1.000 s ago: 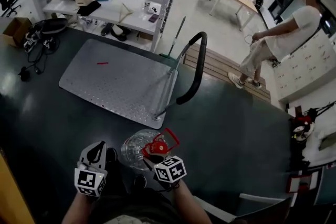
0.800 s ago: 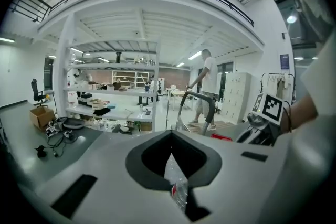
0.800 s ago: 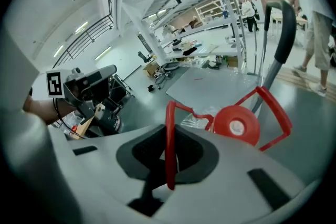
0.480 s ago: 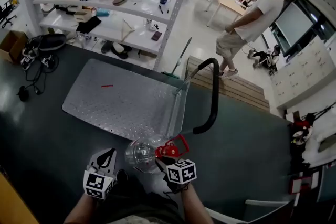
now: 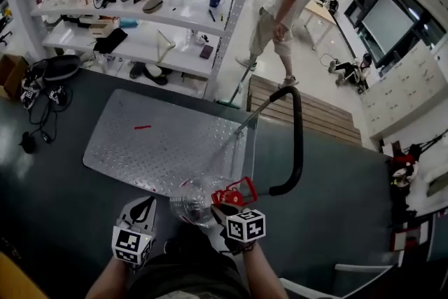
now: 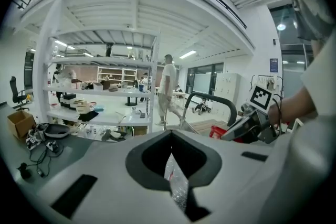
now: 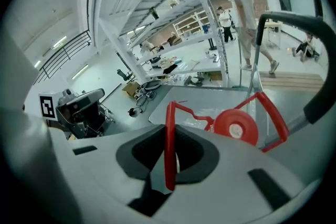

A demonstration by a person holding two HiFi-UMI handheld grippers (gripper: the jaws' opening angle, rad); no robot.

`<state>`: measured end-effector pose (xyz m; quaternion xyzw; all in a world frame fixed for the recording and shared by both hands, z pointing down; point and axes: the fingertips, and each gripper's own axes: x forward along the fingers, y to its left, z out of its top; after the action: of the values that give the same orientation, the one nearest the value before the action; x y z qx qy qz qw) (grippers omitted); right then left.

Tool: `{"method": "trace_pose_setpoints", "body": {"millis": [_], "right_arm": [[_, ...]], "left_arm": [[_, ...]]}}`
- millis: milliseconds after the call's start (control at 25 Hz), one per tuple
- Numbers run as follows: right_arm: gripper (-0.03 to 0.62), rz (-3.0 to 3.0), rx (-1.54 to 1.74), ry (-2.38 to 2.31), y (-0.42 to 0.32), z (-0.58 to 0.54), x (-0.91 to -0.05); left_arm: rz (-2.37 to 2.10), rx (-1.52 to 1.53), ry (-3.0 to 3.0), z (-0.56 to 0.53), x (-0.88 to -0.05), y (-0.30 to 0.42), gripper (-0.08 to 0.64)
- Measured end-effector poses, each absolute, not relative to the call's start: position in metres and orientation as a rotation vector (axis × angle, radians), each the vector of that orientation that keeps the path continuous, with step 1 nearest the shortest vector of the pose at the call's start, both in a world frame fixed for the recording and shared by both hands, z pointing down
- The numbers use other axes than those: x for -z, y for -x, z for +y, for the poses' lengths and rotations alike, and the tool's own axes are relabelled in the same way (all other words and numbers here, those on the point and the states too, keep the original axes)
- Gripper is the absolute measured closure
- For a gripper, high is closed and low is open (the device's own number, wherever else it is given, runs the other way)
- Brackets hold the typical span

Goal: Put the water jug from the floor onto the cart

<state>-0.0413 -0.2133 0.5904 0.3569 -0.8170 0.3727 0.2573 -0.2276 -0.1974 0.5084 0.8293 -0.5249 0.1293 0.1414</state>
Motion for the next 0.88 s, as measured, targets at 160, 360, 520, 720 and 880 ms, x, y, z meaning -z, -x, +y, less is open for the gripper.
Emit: {"method": "trace_pose_setpoints", "body": {"millis": [160,360,520,720,880], "right_arm": [[0.558,-2.212,-0.998,-0.915,0.048,-0.253,-0.602],[0.557,-2.199,-0.934,-0.826,0.060,-0.310,-0.613],[0.555,-2.193,-0.887,-0.774,0.062,-0.357,-0.618],[0.555,-2.193,-0.854,-0.732,0.060,-0.412,-0.627],[0.555,-2.213,-0.820,-0.755,0.059,-0.462,-0.626]], "left_arm": [[-1.515,-0.329,-2.366,-0.235,-0.507,0.226,0.552],[-1.528,-0.322,-2.342,-0.291,-0.506,0.228,0.552],[-1.534,-0.341,-2.319,-0.341,-0.506,0.225,0.552],[-1.560,-0.359,-2.298,-0.391,-0.504,0.222,0.552],[-1.597,-0.360,-2.281,-0.419,-0.501,0.225,0.552]]}}
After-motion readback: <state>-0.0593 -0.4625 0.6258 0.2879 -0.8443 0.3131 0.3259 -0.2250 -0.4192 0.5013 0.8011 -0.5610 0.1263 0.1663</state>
